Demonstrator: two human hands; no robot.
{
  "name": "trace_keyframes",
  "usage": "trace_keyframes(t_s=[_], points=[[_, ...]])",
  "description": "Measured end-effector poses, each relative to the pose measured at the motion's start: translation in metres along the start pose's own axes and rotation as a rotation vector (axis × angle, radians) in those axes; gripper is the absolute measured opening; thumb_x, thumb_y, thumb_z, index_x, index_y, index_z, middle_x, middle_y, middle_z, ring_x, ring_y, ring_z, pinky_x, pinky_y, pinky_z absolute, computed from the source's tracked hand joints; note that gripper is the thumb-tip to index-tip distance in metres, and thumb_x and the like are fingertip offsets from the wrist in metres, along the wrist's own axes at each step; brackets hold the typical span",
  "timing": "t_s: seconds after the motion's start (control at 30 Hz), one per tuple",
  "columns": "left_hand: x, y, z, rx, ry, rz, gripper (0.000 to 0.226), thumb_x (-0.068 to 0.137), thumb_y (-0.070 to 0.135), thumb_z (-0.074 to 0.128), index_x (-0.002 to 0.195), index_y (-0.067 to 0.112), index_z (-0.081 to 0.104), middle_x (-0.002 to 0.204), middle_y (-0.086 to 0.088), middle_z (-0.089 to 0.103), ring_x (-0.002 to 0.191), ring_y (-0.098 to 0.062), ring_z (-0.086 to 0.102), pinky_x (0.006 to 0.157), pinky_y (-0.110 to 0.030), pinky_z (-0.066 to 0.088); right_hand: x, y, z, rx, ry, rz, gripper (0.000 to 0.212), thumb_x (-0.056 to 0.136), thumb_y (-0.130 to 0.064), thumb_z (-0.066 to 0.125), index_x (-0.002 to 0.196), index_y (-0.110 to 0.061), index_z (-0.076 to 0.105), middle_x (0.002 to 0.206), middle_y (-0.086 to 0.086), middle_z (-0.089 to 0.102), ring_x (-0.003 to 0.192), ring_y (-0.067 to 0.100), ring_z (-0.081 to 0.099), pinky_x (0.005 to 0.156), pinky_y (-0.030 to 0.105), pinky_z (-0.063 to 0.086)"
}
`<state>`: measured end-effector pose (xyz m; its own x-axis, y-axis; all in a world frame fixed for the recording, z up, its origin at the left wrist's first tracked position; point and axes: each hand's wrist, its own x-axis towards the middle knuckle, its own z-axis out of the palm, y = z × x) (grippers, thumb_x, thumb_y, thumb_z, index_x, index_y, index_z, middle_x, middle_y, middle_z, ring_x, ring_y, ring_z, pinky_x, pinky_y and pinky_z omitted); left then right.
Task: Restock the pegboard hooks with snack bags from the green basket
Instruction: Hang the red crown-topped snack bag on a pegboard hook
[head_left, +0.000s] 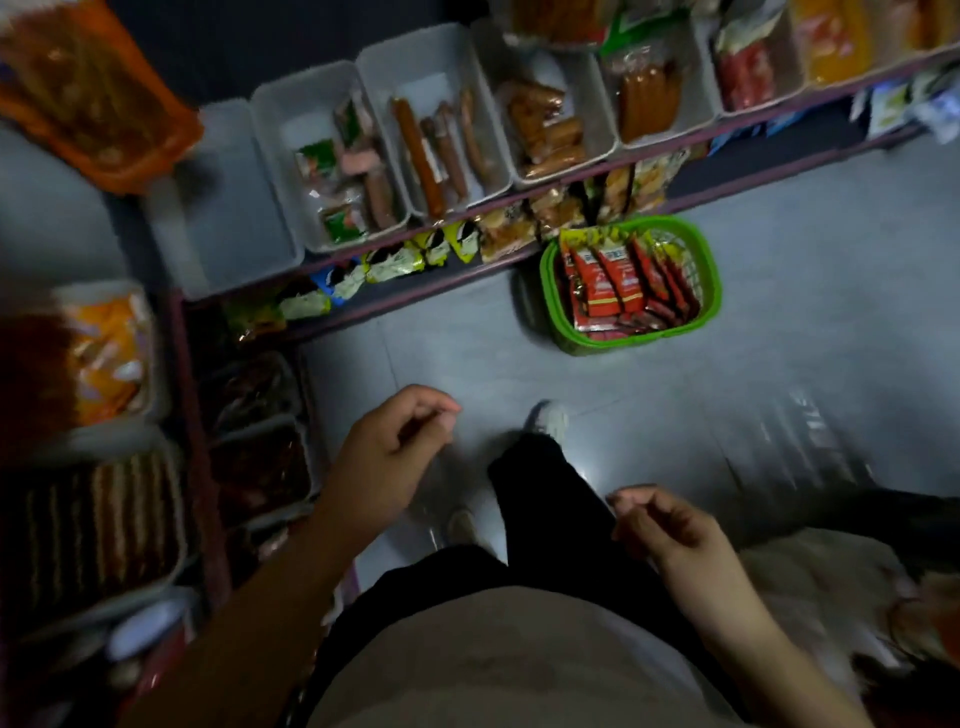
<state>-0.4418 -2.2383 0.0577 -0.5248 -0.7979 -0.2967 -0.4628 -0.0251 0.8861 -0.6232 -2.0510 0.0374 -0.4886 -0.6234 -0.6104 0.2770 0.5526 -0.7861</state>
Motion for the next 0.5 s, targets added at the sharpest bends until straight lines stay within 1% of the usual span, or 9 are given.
trace_keyframes(t_s=[0.1, 0.2, 0.3, 0.37, 0.4, 0.43, 0.5], points=[[0.074, 0.008, 0.011, 0.024, -0.021, 0.014, 0.032, 0.089, -0.002, 0.057, 0.082, 0.029, 0.060, 0.073, 0.013, 0.065, 0.069, 0.005, 0.059, 0.068, -0.010, 0.046, 0.058, -0.014, -0.012, 0.018, 0.059, 0.030, 0.018, 0.092, -0.003, 0.056, 0.080, -0.010, 0.068, 0.055, -0.004, 0.061, 0.051, -0.001, 0.052, 0.054, 0.010, 0.041], [0.142, 0.009, 0.031, 0.023, -0.037, -0.044, 0.032, 0.088, -0.008, 0.055, 0.082, 0.023, 0.060, 0.078, 0.004, 0.062, 0.068, 0.009, 0.058, 0.067, -0.006, 0.044, 0.123, -0.036, -0.026, 0.047, 0.096, 0.046, 0.022, 0.092, -0.002, 0.055, 0.077, -0.012, 0.067, 0.053, -0.004, 0.062, 0.051, -0.002, 0.053, 0.054, 0.009, 0.041], [0.211, -0.002, 0.058, 0.024, -0.114, -0.121, 0.021, 0.089, -0.009, 0.052, 0.087, 0.010, 0.060, 0.077, -0.004, 0.060, 0.065, 0.008, 0.058, 0.065, -0.005, 0.043, 0.191, -0.056, -0.039, 0.057, 0.121, 0.029, 0.023, 0.092, -0.001, 0.054, 0.077, -0.013, 0.066, 0.053, -0.007, 0.063, 0.049, -0.003, 0.053, 0.054, 0.008, 0.042], [0.256, -0.016, 0.083, 0.048, -0.160, -0.151, 0.015, 0.089, -0.009, 0.052, 0.090, 0.003, 0.059, 0.076, -0.007, 0.059, 0.063, 0.007, 0.058, 0.064, -0.005, 0.044, 0.239, -0.059, -0.047, 0.055, 0.167, 0.012, 0.021, 0.092, -0.002, 0.055, 0.078, -0.014, 0.066, 0.054, -0.008, 0.062, 0.050, -0.002, 0.053, 0.057, 0.010, 0.044], [0.279, -0.024, 0.096, 0.065, -0.185, -0.157, 0.016, 0.089, -0.009, 0.053, 0.088, 0.005, 0.060, 0.076, -0.006, 0.060, 0.062, 0.007, 0.058, 0.064, -0.005, 0.044, 0.264, -0.056, -0.050, 0.051, 0.192, 0.007, 0.019, 0.093, -0.005, 0.056, 0.079, -0.014, 0.066, 0.055, -0.008, 0.062, 0.051, -0.001, 0.054, 0.058, 0.013, 0.045], [0.302, -0.034, 0.110, 0.089, -0.221, -0.153, 0.020, 0.088, -0.008, 0.054, 0.085, 0.010, 0.061, 0.074, -0.004, 0.061, 0.061, 0.008, 0.058, 0.063, -0.005, 0.044, 0.290, -0.051, -0.052, 0.044, 0.211, 0.006, 0.017, 0.093, -0.009, 0.056, 0.080, -0.013, 0.067, 0.057, -0.007, 0.062, 0.052, 0.001, 0.054, 0.060, 0.016, 0.045], [0.351, -0.063, 0.140, 0.130, -0.312, -0.125, 0.029, 0.088, -0.004, 0.056, 0.082, 0.023, 0.061, 0.067, 0.007, 0.064, 0.061, 0.007, 0.057, 0.065, -0.007, 0.044, 0.345, -0.030, -0.056, 0.026, 0.242, 0.014, 0.016, 0.094, -0.015, 0.057, 0.081, -0.011, 0.066, 0.062, -0.006, 0.062, 0.053, 0.001, 0.054, 0.061, 0.019, 0.046]])
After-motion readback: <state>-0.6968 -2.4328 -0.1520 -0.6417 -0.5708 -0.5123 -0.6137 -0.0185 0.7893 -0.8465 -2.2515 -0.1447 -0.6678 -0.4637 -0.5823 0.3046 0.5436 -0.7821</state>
